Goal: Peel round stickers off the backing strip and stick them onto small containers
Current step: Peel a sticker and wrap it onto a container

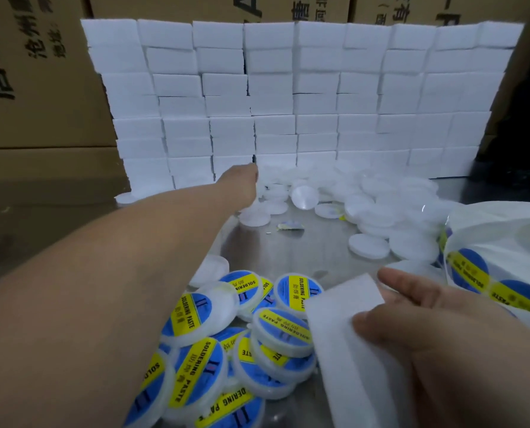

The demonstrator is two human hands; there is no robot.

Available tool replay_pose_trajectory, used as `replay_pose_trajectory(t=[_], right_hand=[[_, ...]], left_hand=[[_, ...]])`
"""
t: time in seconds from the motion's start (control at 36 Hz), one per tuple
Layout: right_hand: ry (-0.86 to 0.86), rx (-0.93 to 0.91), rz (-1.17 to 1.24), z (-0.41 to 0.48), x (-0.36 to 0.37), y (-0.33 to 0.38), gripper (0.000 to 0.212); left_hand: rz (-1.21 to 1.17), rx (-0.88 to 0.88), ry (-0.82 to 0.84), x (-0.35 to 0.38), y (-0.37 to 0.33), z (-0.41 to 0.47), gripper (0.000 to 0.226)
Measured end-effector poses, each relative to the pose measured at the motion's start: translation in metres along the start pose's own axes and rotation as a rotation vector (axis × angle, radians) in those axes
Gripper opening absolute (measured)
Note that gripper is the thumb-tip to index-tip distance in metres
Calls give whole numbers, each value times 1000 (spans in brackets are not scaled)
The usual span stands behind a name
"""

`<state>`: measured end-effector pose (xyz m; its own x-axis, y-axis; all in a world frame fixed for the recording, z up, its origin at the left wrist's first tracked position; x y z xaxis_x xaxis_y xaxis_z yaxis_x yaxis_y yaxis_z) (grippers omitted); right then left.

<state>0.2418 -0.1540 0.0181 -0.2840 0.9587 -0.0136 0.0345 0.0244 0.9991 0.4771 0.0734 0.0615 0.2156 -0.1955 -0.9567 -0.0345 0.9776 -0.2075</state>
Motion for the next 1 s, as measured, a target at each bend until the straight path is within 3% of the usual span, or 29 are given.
replay_pose_trajectory(t=[0.06,0.19,0.28,0.36,0.44,0.64,0.78,0.92,1.0], right_hand=[[-2,-64,-52,1,-4,5,29],[-26,-129,-82,0,-4,11,22],[-149,-228,-39,-6,-5,21,58],[-172,-361,-72,-19,4,40,52],[-94,-405,-32,-23,15,51,50],[-63,-600,-130,-47,30,67,27],[30,-832,-219,-73,43,81,27],[135,-1085,-417,-96,57,92,17],[142,-1180,-502,-103,59,95,14]], left_hand=[[-23,6,-65,-11,-1,-4,33],[-223,12,-188,-44,-9,-29,11],[-518,2,-237,-66,-23,-61,15],[-755,35,-226,-88,-40,-107,29],[-755,72,-214,-110,-53,-164,36],[-749,-54,67,-95,-60,-272,35],[-1174,-297,218,-52,-52,-307,28],[-1701,-219,442,-37,-72,-311,37],[-1627,-155,476,-36,-70,-313,32]])
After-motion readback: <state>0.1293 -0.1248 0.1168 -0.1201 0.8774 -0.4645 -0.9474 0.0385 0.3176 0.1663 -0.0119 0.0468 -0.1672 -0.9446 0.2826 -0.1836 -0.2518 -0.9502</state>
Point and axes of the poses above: each hand's wrist, its own z-axis towards the middle knuckle, its own x-axis out of the palm, y = z × x, the point moved 7 cm from there along z, towards the middle knuckle, and after that the axes turned 8 degrees about y, right-handed, at the moved point
